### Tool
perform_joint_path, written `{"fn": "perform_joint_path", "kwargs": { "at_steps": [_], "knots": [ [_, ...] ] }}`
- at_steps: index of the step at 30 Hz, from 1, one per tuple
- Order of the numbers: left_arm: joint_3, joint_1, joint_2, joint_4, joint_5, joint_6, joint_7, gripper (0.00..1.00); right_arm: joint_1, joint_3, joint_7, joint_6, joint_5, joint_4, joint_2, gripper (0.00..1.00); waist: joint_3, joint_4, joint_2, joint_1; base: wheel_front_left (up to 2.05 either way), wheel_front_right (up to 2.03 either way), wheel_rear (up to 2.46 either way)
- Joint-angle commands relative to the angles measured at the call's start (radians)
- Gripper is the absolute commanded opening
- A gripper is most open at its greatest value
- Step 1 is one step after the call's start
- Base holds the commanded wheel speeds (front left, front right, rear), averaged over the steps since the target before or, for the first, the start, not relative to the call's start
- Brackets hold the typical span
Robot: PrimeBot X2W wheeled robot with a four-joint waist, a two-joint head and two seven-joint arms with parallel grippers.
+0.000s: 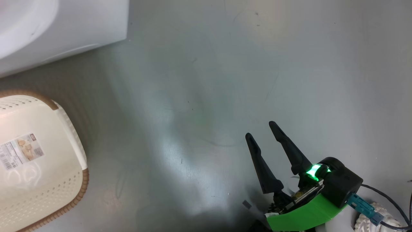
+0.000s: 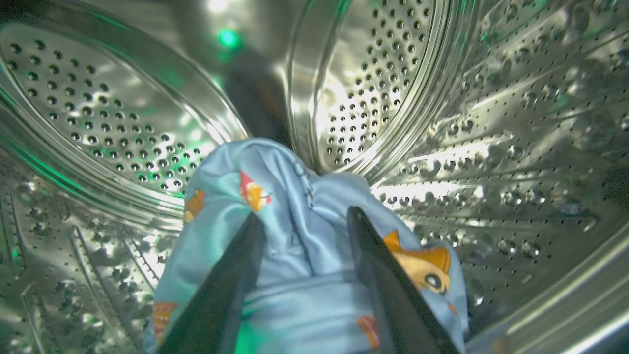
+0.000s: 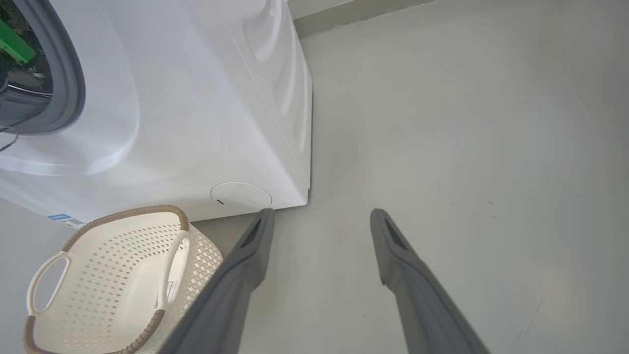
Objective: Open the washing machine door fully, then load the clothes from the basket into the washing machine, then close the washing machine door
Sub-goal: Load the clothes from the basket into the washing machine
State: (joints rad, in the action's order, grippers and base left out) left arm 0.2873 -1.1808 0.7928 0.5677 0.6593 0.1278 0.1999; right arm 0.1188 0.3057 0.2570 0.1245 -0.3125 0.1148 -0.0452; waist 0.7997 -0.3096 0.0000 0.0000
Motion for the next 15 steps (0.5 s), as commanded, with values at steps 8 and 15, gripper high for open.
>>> {"fn": "perform_joint_path", "kwargs": {
  "at_steps": [8, 15],
  "knots": [
    [0.045, -0.046, 0.058, 0.046, 0.028, 0.003, -0.058, 1.0, -0.014, 0.01, 0.005, 0.006, -0.011, 0.001, -0.005, 1.0, -0.037, 0.019, 0.0, 0.0, 0.0, 0.0, 0.0],
    [0.091, -0.027, 0.022, 0.075, 0.054, 0.003, -0.012, 1.0, 0.006, -0.017, 0.005, 0.006, -0.01, -0.019, -0.005, 1.0, -0.085, 0.049, 0.0, 0.0, 0.0, 0.0, 0.0]
  ]
}}
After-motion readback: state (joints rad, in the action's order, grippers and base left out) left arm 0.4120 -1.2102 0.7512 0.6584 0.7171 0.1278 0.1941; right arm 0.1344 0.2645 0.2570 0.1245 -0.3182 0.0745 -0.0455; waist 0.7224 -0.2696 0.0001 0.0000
